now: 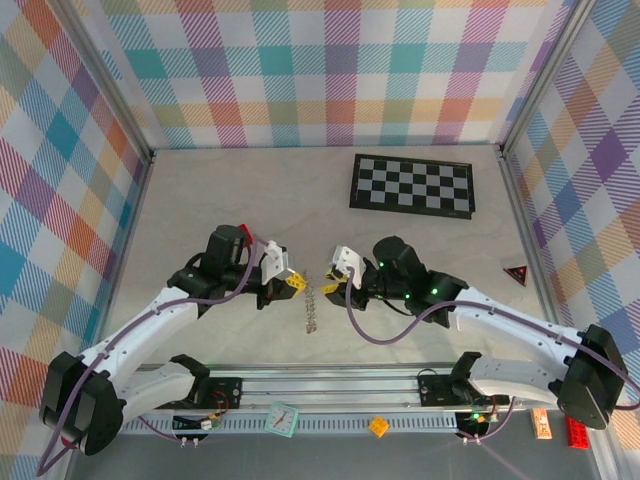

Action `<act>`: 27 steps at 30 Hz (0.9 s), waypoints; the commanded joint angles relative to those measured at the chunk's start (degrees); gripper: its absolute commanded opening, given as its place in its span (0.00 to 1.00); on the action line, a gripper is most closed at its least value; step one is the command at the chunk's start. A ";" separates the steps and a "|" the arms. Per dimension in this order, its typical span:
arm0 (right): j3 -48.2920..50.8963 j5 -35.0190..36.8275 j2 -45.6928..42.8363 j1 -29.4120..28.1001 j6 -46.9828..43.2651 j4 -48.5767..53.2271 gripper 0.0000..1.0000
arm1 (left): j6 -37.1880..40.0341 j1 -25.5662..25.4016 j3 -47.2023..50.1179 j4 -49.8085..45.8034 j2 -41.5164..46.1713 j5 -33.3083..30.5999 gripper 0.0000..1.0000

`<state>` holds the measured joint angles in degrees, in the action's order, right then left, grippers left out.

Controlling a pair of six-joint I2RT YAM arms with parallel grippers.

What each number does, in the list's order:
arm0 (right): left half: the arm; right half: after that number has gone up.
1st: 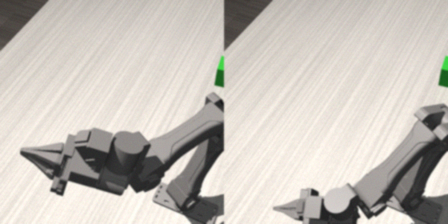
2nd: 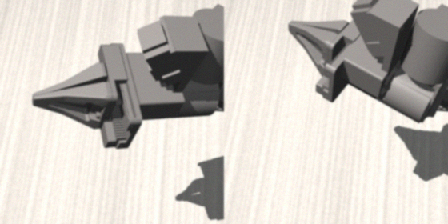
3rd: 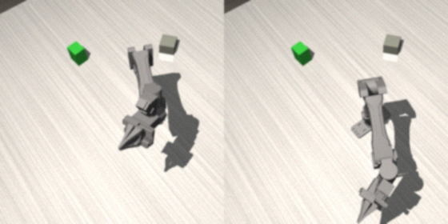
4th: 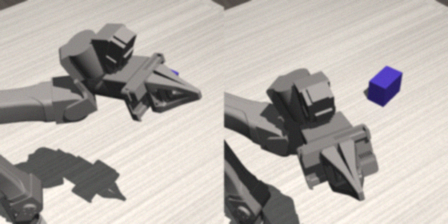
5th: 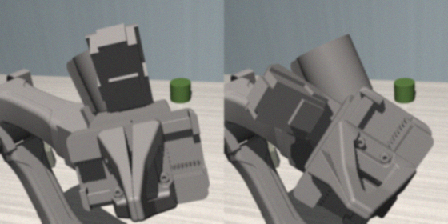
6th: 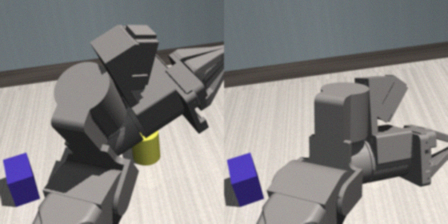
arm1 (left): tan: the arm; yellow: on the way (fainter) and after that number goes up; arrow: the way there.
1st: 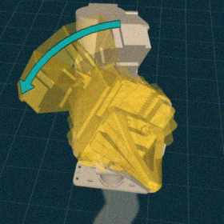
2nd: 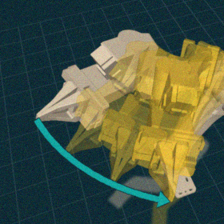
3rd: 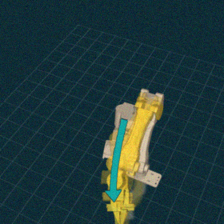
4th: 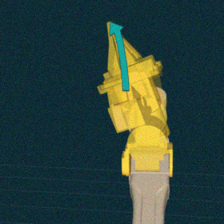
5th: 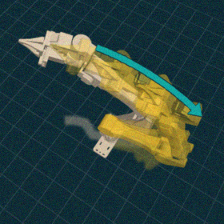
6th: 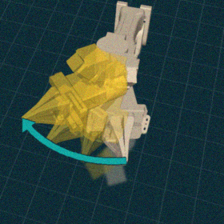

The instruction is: Put the keys on the keyring

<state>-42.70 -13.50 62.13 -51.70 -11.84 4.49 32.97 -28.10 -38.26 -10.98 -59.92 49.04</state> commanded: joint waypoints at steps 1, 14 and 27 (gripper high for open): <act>0.68 -1.43 0.12 -0.15 3.98 -1.91 0.33 | -9.44 -0.64 2.14 13.34 1.63 3.57 0.00; -0.67 7.02 3.24 -0.15 7.30 -3.79 0.26 | -12.36 -0.64 2.67 15.14 1.16 3.03 0.00; -0.29 32.87 3.86 1.51 44.49 9.54 0.35 | -34.31 -0.65 -7.83 4.80 -5.36 -10.18 0.00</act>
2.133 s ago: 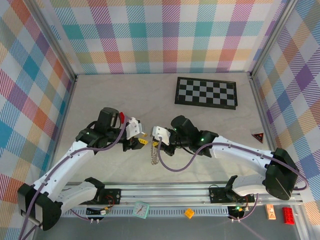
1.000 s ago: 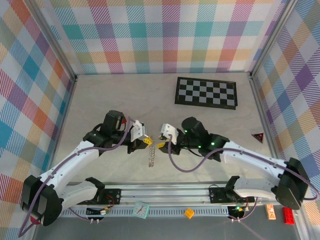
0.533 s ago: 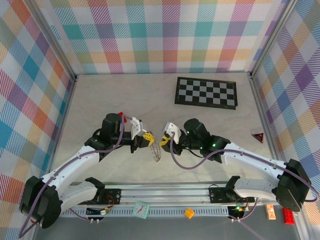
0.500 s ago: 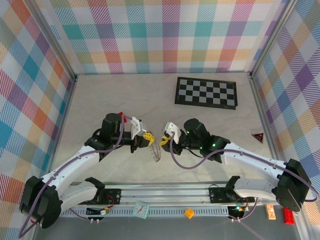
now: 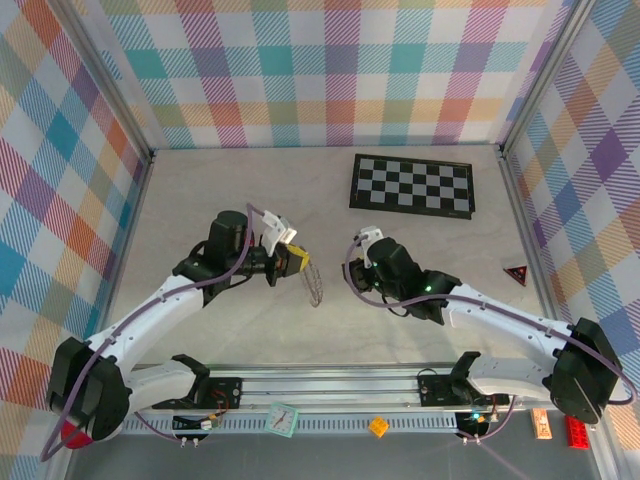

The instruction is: Put the keys on the keyring

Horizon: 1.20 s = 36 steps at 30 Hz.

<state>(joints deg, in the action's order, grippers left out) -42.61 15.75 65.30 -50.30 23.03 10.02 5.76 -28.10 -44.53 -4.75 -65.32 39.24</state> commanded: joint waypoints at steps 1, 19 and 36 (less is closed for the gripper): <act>-0.31 2.72 0.88 0.12 9.55 3.35 0.36 | -8.10 -0.64 -0.70 0.37 0.45 0.13 0.00; -10.69 -33.19 -1.35 1.36 -46.45 9.49 0.37 | 15.60 -0.73 9.33 15.56 8.03 9.81 0.00; -2.24 -37.26 -6.77 2.49 -42.97 -3.24 0.37 | 8.58 -4.52 17.66 40.46 3.00 17.22 0.00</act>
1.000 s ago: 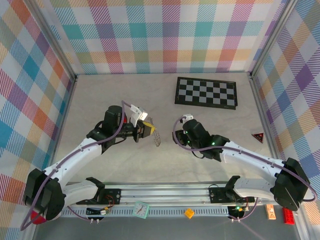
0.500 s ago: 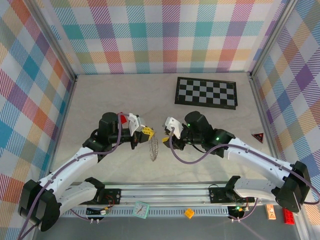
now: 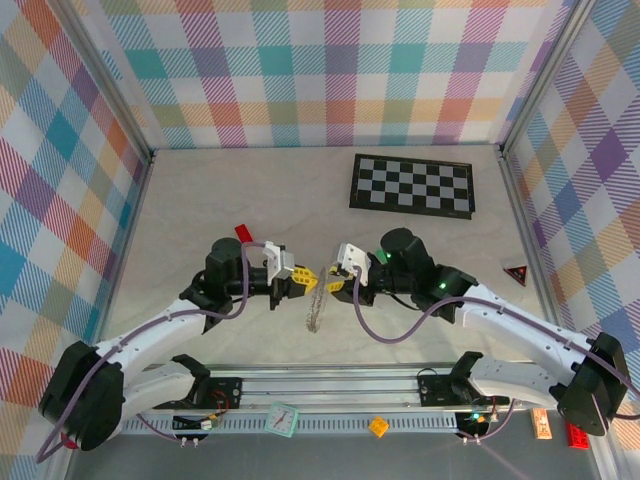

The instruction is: Put the keys on the keyring

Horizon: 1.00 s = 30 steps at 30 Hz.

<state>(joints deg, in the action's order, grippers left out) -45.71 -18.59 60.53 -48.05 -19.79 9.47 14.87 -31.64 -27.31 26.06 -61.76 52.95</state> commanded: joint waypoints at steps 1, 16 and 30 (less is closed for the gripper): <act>1.15 -3.60 -2.49 0.24 -0.20 -2.50 0.37 | -1.30 -0.97 0.73 11.53 -1.26 3.65 0.00; 3.99 -2.77 -4.28 0.26 -0.30 -2.51 0.32 | -9.66 -1.93 3.42 26.70 -5.21 5.76 0.00; 3.05 -7.42 -2.26 0.25 1.69 -4.61 0.22 | -10.67 -3.61 2.80 27.17 -6.37 7.04 0.00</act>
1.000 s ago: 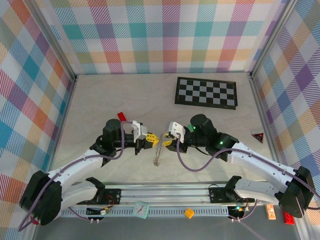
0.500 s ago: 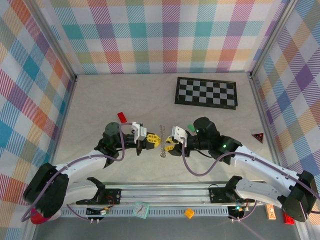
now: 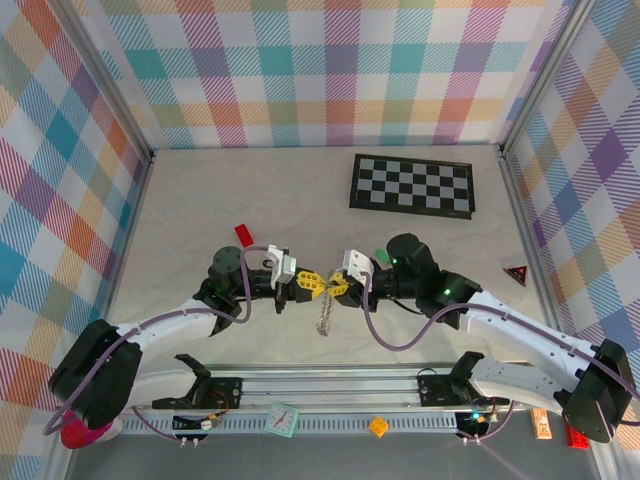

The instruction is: Put the keys on the keyring

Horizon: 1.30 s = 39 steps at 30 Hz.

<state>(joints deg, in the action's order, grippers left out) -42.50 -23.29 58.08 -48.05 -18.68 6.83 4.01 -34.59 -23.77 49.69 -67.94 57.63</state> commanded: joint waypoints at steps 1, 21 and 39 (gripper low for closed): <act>-0.13 -2.86 0.11 0.24 0.57 -1.85 0.22 | 0.30 -0.71 -0.75 3.35 -0.25 2.40 0.00; -8.64 -5.86 4.38 0.20 -10.07 16.02 0.00 | 14.47 -1.89 -4.68 -20.51 3.71 -3.47 0.18; -0.38 9.90 -2.57 0.99 6.43 3.77 0.42 | 16.80 -3.20 -5.85 -26.75 5.00 -11.29 0.00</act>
<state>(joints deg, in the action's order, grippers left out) -47.40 -22.76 61.45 -47.57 -21.43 18.61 21.85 -37.10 -28.51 22.26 -63.26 49.71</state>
